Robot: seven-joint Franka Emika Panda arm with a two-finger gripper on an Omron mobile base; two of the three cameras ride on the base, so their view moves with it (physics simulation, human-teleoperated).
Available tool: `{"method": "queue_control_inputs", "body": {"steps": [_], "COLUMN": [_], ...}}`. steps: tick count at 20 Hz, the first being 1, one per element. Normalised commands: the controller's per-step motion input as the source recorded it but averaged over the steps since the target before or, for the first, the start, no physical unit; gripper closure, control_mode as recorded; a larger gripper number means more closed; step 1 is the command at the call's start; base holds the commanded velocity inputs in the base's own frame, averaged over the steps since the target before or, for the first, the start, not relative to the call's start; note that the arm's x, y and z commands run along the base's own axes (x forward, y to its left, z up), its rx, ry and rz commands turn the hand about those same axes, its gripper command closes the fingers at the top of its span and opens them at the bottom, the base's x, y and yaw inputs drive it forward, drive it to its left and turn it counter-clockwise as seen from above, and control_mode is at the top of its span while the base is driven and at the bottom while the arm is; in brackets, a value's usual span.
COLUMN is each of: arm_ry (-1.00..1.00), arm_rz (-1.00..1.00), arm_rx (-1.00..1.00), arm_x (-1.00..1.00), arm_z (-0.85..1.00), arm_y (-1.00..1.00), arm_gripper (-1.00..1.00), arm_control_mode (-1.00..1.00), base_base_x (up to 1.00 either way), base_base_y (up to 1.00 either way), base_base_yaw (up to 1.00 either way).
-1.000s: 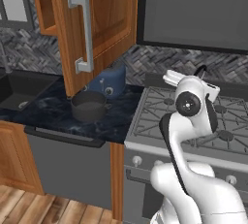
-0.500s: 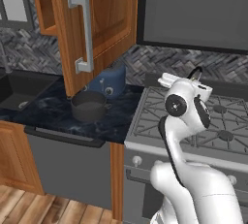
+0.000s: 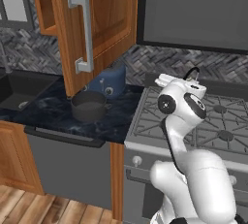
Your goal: Pick the kettle from the cabinet and place it on a stove burner. Then pick the pot from the counter and place it on another stove burner. Finally, turn both burners on.
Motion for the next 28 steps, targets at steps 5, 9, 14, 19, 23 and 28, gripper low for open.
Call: {"method": "queue_control_inputs", "body": {"steps": [5, 9, 14, 19, 23, 28], "arm_ry": [0.0, 0.0, -0.02, -0.04, -0.03, -0.01], "arm_rz": [-0.02, -0.01, -0.01, -0.01, 0.0, 0.0], "arm_rx": [0.0, -0.01, -0.02, -0.04, -0.03, -0.01], "arm_x": [0.38, 0.32, 0.34, 0.36, 0.33, 0.32], "arm_z": [-0.22, -0.25, -0.18, -0.15, -0.16, -0.16], "arm_y": [-0.08, -0.06, -0.07, -0.1, -0.08, -0.08], "arm_gripper": [1.0, 1.0, 1.0, 1.0, 1.0, 1.0], "arm_control_mode": [-1.0, -1.0, -1.0, -1.0, -1.0, -1.0], "base_base_x": [0.0, 0.0, 0.0, 0.0, 0.0, 0.0], "base_base_y": [0.0, 0.0, 0.0, 0.0, 0.0, 0.0], "base_base_yaw": [0.0, 0.0, 0.0, 0.0, 0.0, 0.0]}}
